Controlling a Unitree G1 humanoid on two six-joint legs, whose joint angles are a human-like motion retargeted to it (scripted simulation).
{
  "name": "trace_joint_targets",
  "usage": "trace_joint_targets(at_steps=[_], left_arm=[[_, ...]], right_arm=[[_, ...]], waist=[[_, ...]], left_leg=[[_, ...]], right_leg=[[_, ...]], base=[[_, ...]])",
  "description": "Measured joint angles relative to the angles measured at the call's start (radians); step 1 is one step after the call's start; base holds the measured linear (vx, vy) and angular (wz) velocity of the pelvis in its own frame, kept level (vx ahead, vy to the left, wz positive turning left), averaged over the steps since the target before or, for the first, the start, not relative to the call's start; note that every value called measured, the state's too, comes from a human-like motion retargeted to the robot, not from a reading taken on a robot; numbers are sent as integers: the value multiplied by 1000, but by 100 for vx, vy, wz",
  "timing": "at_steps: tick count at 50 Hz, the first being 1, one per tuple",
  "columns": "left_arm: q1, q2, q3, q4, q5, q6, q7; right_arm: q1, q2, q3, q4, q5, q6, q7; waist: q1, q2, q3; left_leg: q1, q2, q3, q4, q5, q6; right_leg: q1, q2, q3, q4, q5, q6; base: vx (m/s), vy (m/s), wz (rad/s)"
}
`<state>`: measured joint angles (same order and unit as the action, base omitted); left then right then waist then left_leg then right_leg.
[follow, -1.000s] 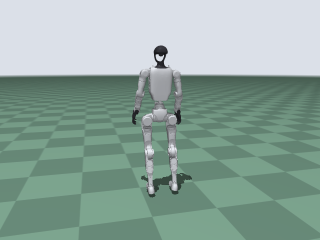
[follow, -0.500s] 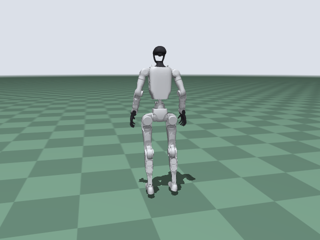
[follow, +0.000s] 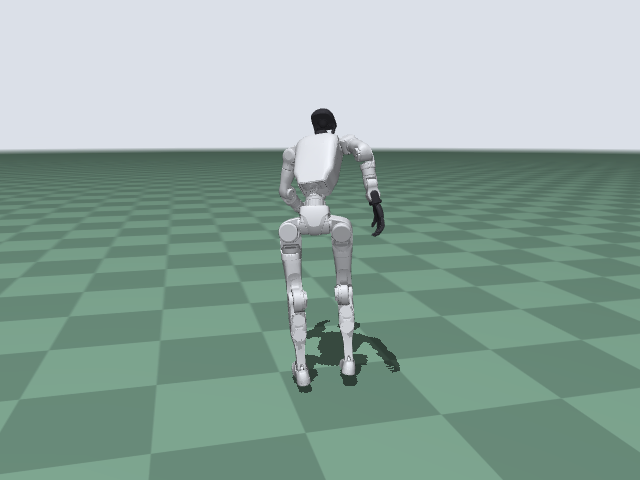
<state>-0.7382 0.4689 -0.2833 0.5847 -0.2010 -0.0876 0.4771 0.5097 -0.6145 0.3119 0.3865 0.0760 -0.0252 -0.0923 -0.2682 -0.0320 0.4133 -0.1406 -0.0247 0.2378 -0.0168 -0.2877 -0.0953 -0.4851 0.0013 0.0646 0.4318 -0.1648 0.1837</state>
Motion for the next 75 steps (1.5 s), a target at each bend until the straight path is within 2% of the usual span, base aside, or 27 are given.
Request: trace_joint_targets(at_steps=[3, 5, 7, 10, 12, 14, 16, 18, 20, 21, 23, 25, 27, 30, 33, 35, 37, 38, 40, 43, 45, 47, 50, 56, 62, 67, 75], left_arm=[[28, -96, -55, -107, -90, -24, -4], [69, -142, -125, -185, -19, -21, -23], [148, -172, -168, -253, 191, -11, -9], [369, -223, -95, -402, 396, -18, 87], [584, -183, 7, -567, 294, -81, 122], [805, -37, 142, -750, 167, -145, 132], [1000, 151, 311, -849, 60, -207, 141], [1142, 325, 486, -811, -28, -252, 131], [1215, 490, 631, -659, -70, -248, 69], [1239, 563, 683, -567, -56, -229, 22], [1300, 660, 762, -401, -30, -184, -57], [1354, 709, 807, -261, -12, -137, -64], [1486, 687, 868, -184, -18, -102, -32], [1446, 600, 810, -32, 53, 0, -68], [1516, 334, 778, -29, 97, 49, -119], [1548, 122, 796, -15, 101, 72, -126], [1434, 42, 780, 108, 116, 136, -104], [1341, 16, 730, 202, 127, 180, -96], [1103, -35, 612, 414, 174, 240, -116], [776, -116, 424, 482, 283, 207, -68], [662, -133, 231, 285, 358, 170, -28], [589, -99, 91, 43, 522, 125, -50], [504, -35, 2, -293, 588, 55, -87], [510, -14, 91, -722, 107, -33, -68], [595, 111, 219, -851, 101, -88, 11], [645, 117, 268, -643, 80, -87, 21], [770, -101, 334, -91, -146, -2, -127]], right_arm=[[27, -59, -17, -30, -28, 20, 83], [0, -66, -28, -22, -41, 25, 131], [-74, -54, -45, -2, -67, 11, 96], [-337, -17, -76, 64, -169, 4, -87], [-580, 1, -59, 62, -248, 30, -202], [-832, -25, 2, -18, -294, 52, -230], [-1084, -116, 95, -156, -311, 56, -164], [-1355, -251, 217, -294, -301, 50, -80], [-1644, -397, 354, -400, -272, 42, -50], [-1786, -464, 427, -431, -257, 37, -72], [-2043, -566, 582, -468, -277, 55, -114], [-2214, -638, 678, -485, -331, 92, -198], [-2267, -710, 711, -533, -339, 122, -280], [-2129, -851, 594, -652, -312, 85, -369], [-1690, -944, 290, -724, -155, -28, -362], [-1188, -865, -95, -690, -102, -80, -353], [-542, -573, -565, -673, -131, -69, -355], [-359, -425, -635, -633, -128, -46, -365], [-176, -160, -614, -473, -87, 16, -343], [-289, 59, -362, -95, -73, 53, -290], [-401, 122, -187, 78, -89, 54, -290], [-449, 158, -105, 122, -96, 50, -294], [-480, 187, -89, 112, -53, 40, -312], [-565, 130, -65, 68, -138, 85, -329], [-612, 98, -85, -37, -110, 55, -363], [-622, 85, -68, -39, -150, -20, -344], [-498, 183, -23, 126, -155, 1, -220]], waist=[[-41, 32, -8], [-65, 41, -19], [-67, 71, -12], [-23, 109, 28], [66, 80, 22], [201, 15, -12], [357, -65, -62], [497, -138, -121], [616, -127, -176], [655, -134, -193], [689, -173, -205], [678, -229, -188], [676, -212, -185], [723, -20, -130], [694, 166, -213], [654, 182, -280], [626, 49, -291], [586, -23, -288], [471, -148, -268], [375, -157, -194], [353, -143, -174], [354, -123, -186], [386, -93, -215], [449, -49, -262], [442, -52, -333], [436, -44, -352], [395, -5, -368]], left_leg=[[-80, -31, -20, 183, -17, 104], [-259, -46, -58, 597, -101, 231], [-463, -51, -121, 1079, -201, 281], [-718, -41, -137, 1635, -321, 256], [-879, -5, -64, 1848, -356, 242], [-1020, 73, 34, 1942, -365, 228], [-1118, 180, 123, 1922, -355, 198], [-1178, 274, 176, 1809, -312, 148], [-1229, 368, 92, 1651, -233, 85], [-1213, 396, 89, 1537, -199, 82], [-1099, 378, 184, 1266, -157, 123], [-929, 283, 294, 915, -92, 159], [-727, 229, 311, 536, 11, 136], [-359, 296, 282, 16, 140, 52], [-243, 465, 205, -64, 77, 11], [-244, 524, 180, -70, 176, 35], [-289, 435, 154, -43, 452, 129], [-349, 340, 121, 41, 533, 187], [-550, 156, 56, 457, 399, 222], [-617, 57, -30, 824, 148, 138], [-580, 16, -75, 878, 92, 124], [-513, -23, -105, 863, 76, 128], [-363, -61, -140, 767, 72, 141], [29, -73, -213, 381, 156, 112], [187, -71, -258, 186, 183, 69], [259, -60, -287, 131, 138, 58], [317, -44, -326, 93, 95, 42]], right_leg=[[-10, -49, -10, 60, -49, -29], [-15, -95, -20, 159, -127, -71], [1, -101, -42, 312, -239, -131], [79, -107, -58, 512, -372, -179], [166, -158, -21, 546, -415, -154], [267, -246, 53, 479, -403, -102], [373, -366, 137, 315, -279, -30], [471, -489, 180, 88, -3, 53], [542, -473, 114, -83, 338, 78], [534, -477, 59, -74, 417, 78], [495, -553, -4, 79, 436, 78], [397, -618, 12, 426, 295, 67], [322, -569, 39, 788, 185, 36], [306, -414, -18, 1239, 123, -95], [206, -234, -106, 1615, 48, -206], [24, -139, -154, 1828, -3, -263], [-187, -138, -176, 1933, -52, -328], [-285, -166, -168, 1938, -85, -343], [-436, -238, -125, 1871, -185, -325], [-485, -217, -167, 1472, -229, -299], [-449, -117, -143, 1042, -154, -246], [-321, -54, -76, 599, 14, -198], [-117, -50, -56, 298, 113, -190], [289, -54, -102, -59, 164, -71], [461, -48, -136, -265, 196, 37], [545, -33, -163, -340, 172, 29], [613, -19, -193, -388, 137, 31]], base=[[51, 18, 18], [58, 13, 48], [64, 11, 40], [76, 15, -14], [91, 25, -92], [106, 39, -162], [120, 58, -179], [129, 72, -135], [131, 69, -84], [129, 80, -33], [130, 106, 50], [132, 103, 91], [138, 87, -4], [141, 98, -100], [137, 114, -75], [117, 108, -64], [97, 90, 100], [85, 71, 299], [82, 55, 413], [79, 28, 301], [73, 7, 180], [73, 4, 133], [71, 4, 77], [62, 2, 12], [44, -3, 19], [30, -3, 26], [21, -2, 19]])
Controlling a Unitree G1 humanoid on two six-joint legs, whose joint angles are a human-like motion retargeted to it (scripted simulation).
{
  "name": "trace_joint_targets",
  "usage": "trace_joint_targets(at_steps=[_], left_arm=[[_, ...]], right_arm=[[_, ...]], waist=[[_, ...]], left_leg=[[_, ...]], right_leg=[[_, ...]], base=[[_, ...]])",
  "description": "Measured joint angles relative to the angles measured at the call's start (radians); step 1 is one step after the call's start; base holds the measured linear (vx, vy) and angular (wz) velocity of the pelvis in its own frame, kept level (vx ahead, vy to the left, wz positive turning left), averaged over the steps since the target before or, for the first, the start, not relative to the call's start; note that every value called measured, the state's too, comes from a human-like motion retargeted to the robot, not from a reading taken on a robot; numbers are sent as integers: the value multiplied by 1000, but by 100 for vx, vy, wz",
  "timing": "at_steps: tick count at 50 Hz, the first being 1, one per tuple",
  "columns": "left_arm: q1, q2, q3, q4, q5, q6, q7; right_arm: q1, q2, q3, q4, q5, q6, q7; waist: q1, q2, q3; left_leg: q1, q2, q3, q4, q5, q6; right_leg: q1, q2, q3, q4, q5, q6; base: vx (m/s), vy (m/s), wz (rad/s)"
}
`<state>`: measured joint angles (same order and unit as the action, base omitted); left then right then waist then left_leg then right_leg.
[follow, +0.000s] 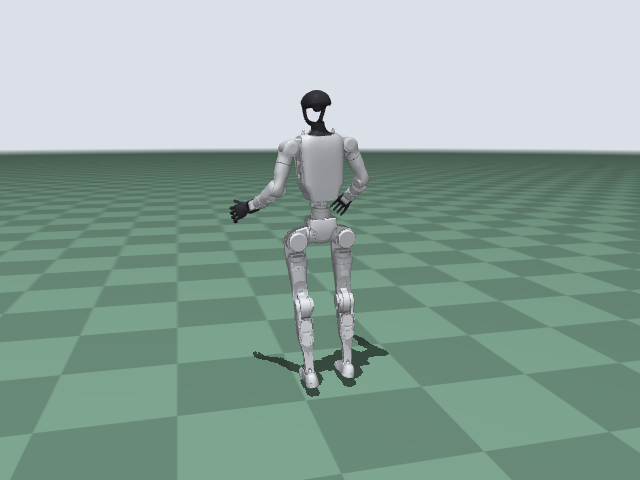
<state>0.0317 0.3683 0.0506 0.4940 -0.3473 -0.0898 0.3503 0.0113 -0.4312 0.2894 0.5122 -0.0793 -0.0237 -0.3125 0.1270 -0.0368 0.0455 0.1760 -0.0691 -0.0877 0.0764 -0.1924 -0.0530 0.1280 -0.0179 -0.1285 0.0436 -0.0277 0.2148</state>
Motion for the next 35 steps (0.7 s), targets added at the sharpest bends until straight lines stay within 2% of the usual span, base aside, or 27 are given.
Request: trace_joint_targets(at_steps=[5, 10, 13, 15, 20, 25, 30, 35], left_arm=[[66, -120, -5, 417, -2, 34, -61], [140, -205, -54, 732, 191, 48, -148], [215, -242, -66, 749, 222, 50, -179], [256, -252, -70, 726, 209, 48, -184], [279, -261, -86, 685, 140, 35, -168], [190, -236, -154, 676, 140, 34, -142], [67, -182, -258, 626, 138, 27, -147], [-48, -85, -317, 501, 117, 19, -154]], right_arm=[[58, 94, 42, 295, -51, 18, 21], [106, 153, 12, 600, -59, 27, 85], [159, 147, -38, 665, -36, 34, 105], [197, 138, -71, 673, -7, 32, 119], [272, 109, -123, 648, 45, 22, 77], [244, 88, -115, 673, 70, 21, 57], [99, 73, -54, 696, 45, 25, 45], [2, 70, -6, 489, 91, -3, 32]], waist=[[-30, 26, -16], [-61, 46, -19], [-70, 56, -6], [-61, 50, -2], [-67, 51, 36], [-68, 54, 82], [-111, 61, 108], [-137, 42, 126]], left_leg=[[10, 11, 19, -14, -10, -6], [3, 17, 57, 1, -21, -12], [0, 19, 79, 12, -29, -11], [-12, 14, 98, 21, -35, -2], [-47, -3, 109, 85, -33, 1], [-92, -14, 83, 105, -85, -4], [-98, 8, 56, 24, -36, 3], [-126, 27, 72, -13, 2, -13]], right_leg=[[-9, 10, 14, 13, -17, -11], [-29, 18, 48, 27, -19, -13], [-34, 23, 74, 28, -16, -14], [-69, 19, 91, 71, -31, 6], [-52, 3, 122, 18, -1, 14], [-58, -4, 135, 5, 6, 21], [-93, 23, 133, 13, 17, 4], [-182, 40, 141, 97, -17, -31]], base=[[14, -3, -19], [10, -3, -42], [7, -3, -47], [4, -3, -53], [-1, -1, -22], [-8, 1, -12], [-12, 2, -2], [-15, 2, -16]])
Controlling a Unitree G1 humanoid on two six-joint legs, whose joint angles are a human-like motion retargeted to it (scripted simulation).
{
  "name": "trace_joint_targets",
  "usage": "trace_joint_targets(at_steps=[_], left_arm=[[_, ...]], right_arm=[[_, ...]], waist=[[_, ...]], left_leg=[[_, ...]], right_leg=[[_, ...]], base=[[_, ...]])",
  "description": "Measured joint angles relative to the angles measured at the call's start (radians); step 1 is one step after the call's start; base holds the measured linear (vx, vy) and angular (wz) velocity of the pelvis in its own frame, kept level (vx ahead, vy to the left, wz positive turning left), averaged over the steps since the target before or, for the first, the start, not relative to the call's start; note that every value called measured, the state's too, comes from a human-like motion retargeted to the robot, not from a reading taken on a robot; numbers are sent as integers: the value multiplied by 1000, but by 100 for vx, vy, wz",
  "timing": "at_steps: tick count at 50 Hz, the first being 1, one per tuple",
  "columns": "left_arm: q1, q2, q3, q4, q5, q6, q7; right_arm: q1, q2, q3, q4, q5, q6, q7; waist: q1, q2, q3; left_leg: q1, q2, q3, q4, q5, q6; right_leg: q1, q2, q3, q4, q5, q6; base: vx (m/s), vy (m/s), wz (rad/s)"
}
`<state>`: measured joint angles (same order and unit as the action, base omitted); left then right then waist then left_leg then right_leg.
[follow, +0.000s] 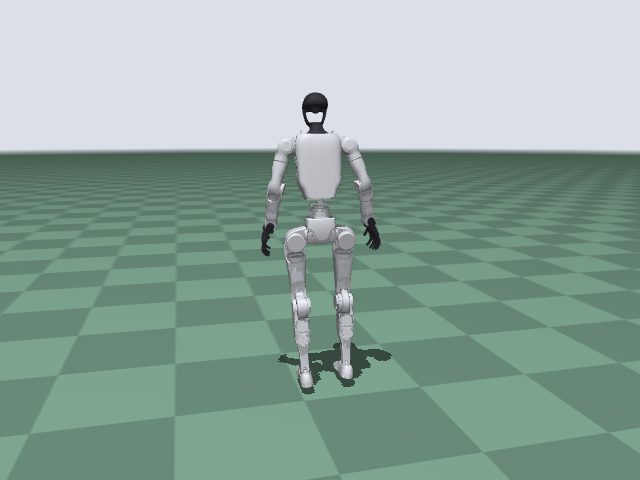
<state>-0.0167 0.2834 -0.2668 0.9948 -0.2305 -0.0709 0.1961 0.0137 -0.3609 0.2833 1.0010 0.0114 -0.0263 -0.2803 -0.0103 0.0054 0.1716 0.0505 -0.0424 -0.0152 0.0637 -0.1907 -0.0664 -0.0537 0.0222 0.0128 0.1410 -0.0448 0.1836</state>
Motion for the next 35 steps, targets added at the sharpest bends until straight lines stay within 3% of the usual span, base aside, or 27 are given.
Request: trace_joint_targets(at_steps=[4, 7, 15, 23, 30, 35], left_arm=[[-66, 59, 34, -100, -45, -15, 35], [-93, 73, 66, -141, -77, -32, 84], [-133, 40, 89, -115, -63, -31, 101], [-186, 59, -46, -70, 33, -40, 64], [-220, 61, -16, -58, 31, -31, 59], [-256, 60, -13, 30, 21, -12, 43]], right_arm=[[-52, -20, 55, -219, -41, -21, -3], [-78, -35, 79, -332, -96, -30, -7], [-44, -28, 76, -395, -100, -36, -26], [67, -41, 40, -425, -94, -67, -46], [161, 26, -102, -286, 93, -73, -26], [151, 43, -105, -56, 144, -30, -22]], waist=[[11, 0, -13], [13, 0, -32], [51, 10, -66], [-19, 47, -50], [-70, 60, -51], [-77, 62, -51]], left_leg=[[-19, 25, 38, -23, 10, -15], [-17, 25, 52, -34, 11, -13], [41, -7, 90, -48, -7, 0], [53, -6, 90, -32, -20, 8], [54, -3, 115, -37, -22, 1], [59, 3, 159, -43, -30, 5]], right_leg=[[-89, 1, -42, 153, -92, -46], [-99, -3, -27, 230, -96, -56], [36, -24, 28, 90, -97, -22], [71, -24, 28, 59, -81, 2], [70, -19, 52, 42, -75, 7], [54, -8, 98, 51, -85, 4]], base=[[-9, 4, -48], [0, 3, -20], [9, 3, -23], [2, 1, -3], [1, 0, -19], [0, 1, -49]])
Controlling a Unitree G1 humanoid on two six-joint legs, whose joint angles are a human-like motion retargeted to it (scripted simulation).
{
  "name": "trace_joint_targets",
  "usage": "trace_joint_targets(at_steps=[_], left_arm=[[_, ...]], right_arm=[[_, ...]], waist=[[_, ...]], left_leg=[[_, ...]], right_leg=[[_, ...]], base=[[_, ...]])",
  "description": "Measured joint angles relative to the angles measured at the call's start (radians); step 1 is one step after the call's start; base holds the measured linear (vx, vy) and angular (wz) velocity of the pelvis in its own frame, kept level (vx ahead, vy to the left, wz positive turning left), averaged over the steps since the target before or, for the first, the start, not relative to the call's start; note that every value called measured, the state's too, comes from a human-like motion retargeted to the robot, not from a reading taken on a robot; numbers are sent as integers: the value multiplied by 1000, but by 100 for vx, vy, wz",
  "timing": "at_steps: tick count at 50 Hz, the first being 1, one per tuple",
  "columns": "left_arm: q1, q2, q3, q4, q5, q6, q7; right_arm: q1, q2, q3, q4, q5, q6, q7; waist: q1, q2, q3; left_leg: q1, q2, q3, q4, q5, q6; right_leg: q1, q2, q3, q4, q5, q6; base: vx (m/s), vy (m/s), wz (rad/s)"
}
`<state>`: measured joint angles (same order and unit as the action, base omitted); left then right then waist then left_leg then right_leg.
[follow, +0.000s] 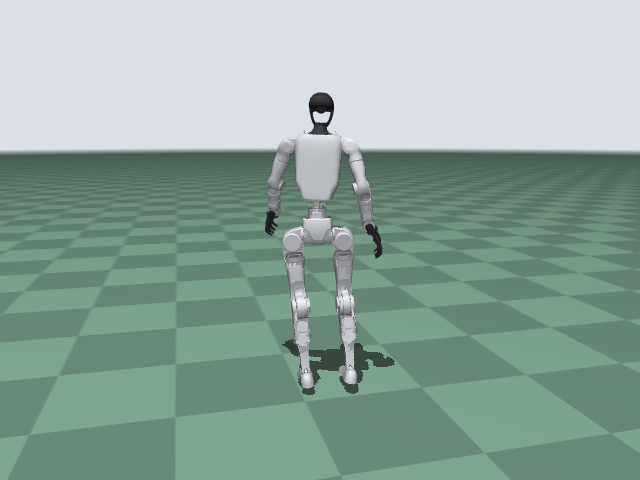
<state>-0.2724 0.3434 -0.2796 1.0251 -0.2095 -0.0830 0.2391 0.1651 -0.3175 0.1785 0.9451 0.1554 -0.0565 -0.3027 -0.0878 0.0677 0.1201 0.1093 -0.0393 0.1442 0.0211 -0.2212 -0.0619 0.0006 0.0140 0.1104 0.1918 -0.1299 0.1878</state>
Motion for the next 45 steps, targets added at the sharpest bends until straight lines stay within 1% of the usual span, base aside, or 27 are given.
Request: trace_joint_targets(at_steps=[3, 5, 7, 10, 13, 15, 17, 23, 24, 25, 28, 30, 32, 33, 36, 38, 40, 42, 43, 45], left_arm=[[-42, 3, -19, 100, 34, 23, -35], [-68, 7, -26, 152, 56, 34, -53], [-86, 14, -30, 178, 63, 34, -53], [-99, 29, -42, 175, 37, 16, -26], [-100, 55, -53, 122, 10, -11, 16], [-92, 76, -51, 69, -4, -30, 42], [-81, 92, -48, 11, -50, -43, 45], [-33, 126, -54, -131, -119, -73, 47], [-32, 124, -49, -144, -117, -67, 57], [-34, 119, -41, -154, -113, -57, 71], [3, 79, -29, -183, -132, -61, 96], [37, 40, -21, -209, -148, -65, 124], [88, 0, -14, -246, -161, -70, 151], [123, -18, -11, -267, -165, -72, 158], [263, -49, 20, -344, -146, -73, 150], [364, -46, 61, -401, -109, -67, 133], [438, -29, 106, -451, -67, -53, 130], [423, 5, 130, -462, -29, -28, 141], [381, 24, 129, -454, -12, -14, 145], [225, 62, 103, -425, 17, 12, 149]], right_arm=[[-1, -5, 41, 100, -39, 28, 51], [10, -12, 68, 119, -80, 35, 88], [27, -20, 88, 93, -114, 31, 112], [59, -32, 105, 5, -140, 12, 109], [81, -39, 106, -96, -150, -6, 88], [89, -40, 101, -155, -161, -15, 84], [86, -44, 104, -206, -174, -18, 54], [56, -61, 124, -313, -197, -22, -1], [35, -61, 131, -318, -183, 16, -11], [7, -60, 141, -319, -162, 73, -24], [-40, -51, 145, -309, -115, 80, -57], [-79, -42, 146, -281, -82, 82, -94], [-123, -39, 146, -247, -52, 85, -136], [-145, -41, 145, -231, -38, 87, -154], [-217, -60, 138, -191, -20, 92, -193], [-265, -72, 127, -190, -37, 98, -217], [-315, -75, 116, -209, -66, 102, -238], [-359, -69, 123, -243, -100, 110, -238], [-377, -72, 137, -259, -121, 114, -226], [-405, -106, 194, -284, -176, 124, -170]], waist=[[-12, -6, 5], [-24, -12, 17], [-39, -23, 37], [-67, -40, 84], [-86, -71, 145], [-90, -100, 192], [-92, -115, 236], [-63, -177, 334], [-57, -185, 346], [-51, -191, 357], [-43, -186, 384], [-29, -168, 386], [5, -149, 378], [28, -141, 366], [109, -126, 317], [165, -127, 285], [208, -137, 253], [232, -140, 222], [237, -144, 208], [236, -160, 186]], left_leg=[[-5, -1, 12, -4, -1, 3], [-13, -2, 14, -4, 1, 5], [-28, -5, 15, -4, 3, 7], [-57, -7, 12, -3, 10, 6], [-96, -10, 14, -1, 21, 2], [-122, -14, 21, -1, 24, 2], [-168, -7, 26, -2, 41, -2], [-320, -12, 46, -22, 85, 1], [-349, -16, 49, -35, 100, -1], [-380, -22, 54, -53, 118, -5], [-455, -42, 20, -51, 129, -1], [-520, -59, -8, -26, 121, 19], [-601, -78, -26, 55, 76, 70], [-652, -86, -30, 122, 36, 104], [-823, -87, -25, 435, -154, 210], [-902, -67, -14, 653, -282, 273], [-942, -37, -2, 834, -391, 323], [-938, 8, -17, 956, -481, 324], [-920, 15, -22, 992, -517, 324], [-859, -12, -23, 1012, -562, 324]], right_leg=[[-14, 1, 12, 8, -8, -1], [-28, 1, 15, 18, -12, -1], [-52, -1, 15, 39, -18, 4], [-88, -3, 15, 55, -15, 1], [-137, -4, 17, 74, -9, 4], [-180, -8, 15, 109, -15, 21], [-225, 2, 29, 100, 5, -1], [-407, 4, 47, 135, 27, -14], [-442, 0, 48, 137, 33, -12], [-481, -5, 49, 137, 41, -7], [-549, -31, 23, 144, 37, -6], [-601, -55, -1, 162, 24, -3], [-660, -77, -13, 208, -6, 2], [-695, -85, -15, 244, -27, 4], [-823, -83, -19, 454, -113, -1], [-918, -58, -24, 672, -151, -31], [-1020, -18, -21, 916, -137, -77], [-1109, 41, -44, 1097, -97, -118], [-1149, 59, -52, 1164, -95, -125], [-1231, 51, -69, 1256, -132, -135]], base=[[-1, 1, -19], [-3, 1, -4], [-8, 1, -3], [-12, 1, 4], [-16, 1, -2], [-17, 1, -17], [-21, 2, -23], [-17, 4, -29], [-13, 5, -13], [-10, 5, 5], [-4, 5, 49], [3, 4, 73], [10, 4, 59], [16, 3, 37], [26, 4, -7], [39, 5, -64], [47, 2, -75], [55, -4, -41], [60, 5, 12], [65, 15, 75]])
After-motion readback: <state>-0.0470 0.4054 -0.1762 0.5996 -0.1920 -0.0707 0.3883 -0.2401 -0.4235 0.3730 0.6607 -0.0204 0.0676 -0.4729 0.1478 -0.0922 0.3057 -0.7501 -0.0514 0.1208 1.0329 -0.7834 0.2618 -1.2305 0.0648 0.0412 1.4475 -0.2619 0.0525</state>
